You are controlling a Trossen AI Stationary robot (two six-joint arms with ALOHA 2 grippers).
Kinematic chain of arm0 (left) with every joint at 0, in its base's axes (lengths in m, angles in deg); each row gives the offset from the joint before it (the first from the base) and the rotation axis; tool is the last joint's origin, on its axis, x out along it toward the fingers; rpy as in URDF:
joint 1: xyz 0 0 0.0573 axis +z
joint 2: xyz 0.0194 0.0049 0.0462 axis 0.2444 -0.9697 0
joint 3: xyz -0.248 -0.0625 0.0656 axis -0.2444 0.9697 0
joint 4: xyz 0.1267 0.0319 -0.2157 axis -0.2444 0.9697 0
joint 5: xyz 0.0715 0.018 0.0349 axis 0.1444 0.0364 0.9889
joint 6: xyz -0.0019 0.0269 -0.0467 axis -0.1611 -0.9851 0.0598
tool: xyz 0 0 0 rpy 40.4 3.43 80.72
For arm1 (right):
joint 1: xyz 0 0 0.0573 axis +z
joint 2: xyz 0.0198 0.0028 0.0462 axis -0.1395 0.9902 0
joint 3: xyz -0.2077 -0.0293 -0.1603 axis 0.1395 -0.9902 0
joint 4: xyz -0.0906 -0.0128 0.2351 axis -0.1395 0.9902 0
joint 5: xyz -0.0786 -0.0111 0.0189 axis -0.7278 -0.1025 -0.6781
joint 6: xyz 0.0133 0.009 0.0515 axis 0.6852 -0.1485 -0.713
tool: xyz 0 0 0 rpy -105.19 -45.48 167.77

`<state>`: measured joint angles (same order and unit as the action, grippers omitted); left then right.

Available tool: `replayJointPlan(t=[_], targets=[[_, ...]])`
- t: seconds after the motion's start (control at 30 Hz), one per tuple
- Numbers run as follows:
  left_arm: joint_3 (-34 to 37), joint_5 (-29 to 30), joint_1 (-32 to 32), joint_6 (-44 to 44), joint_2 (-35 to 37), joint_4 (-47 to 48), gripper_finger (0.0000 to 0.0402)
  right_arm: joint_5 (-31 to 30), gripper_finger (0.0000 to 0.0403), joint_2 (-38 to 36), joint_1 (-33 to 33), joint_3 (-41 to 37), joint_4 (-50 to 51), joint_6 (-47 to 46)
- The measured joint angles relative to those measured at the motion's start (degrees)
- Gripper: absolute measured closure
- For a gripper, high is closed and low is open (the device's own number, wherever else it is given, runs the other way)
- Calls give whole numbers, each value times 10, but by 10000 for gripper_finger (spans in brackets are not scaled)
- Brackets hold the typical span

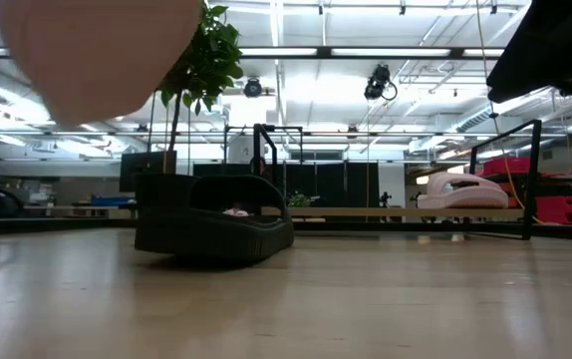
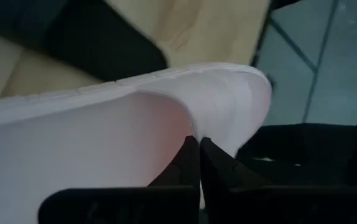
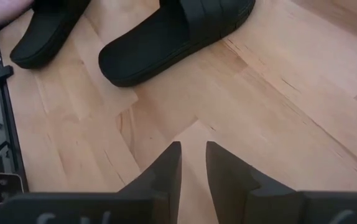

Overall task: Pick and place slides into the shelf
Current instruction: Put the pink slide on the shelf

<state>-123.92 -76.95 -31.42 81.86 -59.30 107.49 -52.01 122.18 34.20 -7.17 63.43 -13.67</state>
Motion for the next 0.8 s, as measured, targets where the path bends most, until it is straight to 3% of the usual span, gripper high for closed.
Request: replayJointPlan(t=[0.23,0.53,0.8], targets=[[-83,-13,8,-39,-61,-2,401,6,325,0,0,0,1,5],[-264,-60,17,-189,-208,66,401,43,325,-32,24,0,5,4],[-450,-66,71,-321,-320,126,401,-19,326,-115,75,0,12,-1]])
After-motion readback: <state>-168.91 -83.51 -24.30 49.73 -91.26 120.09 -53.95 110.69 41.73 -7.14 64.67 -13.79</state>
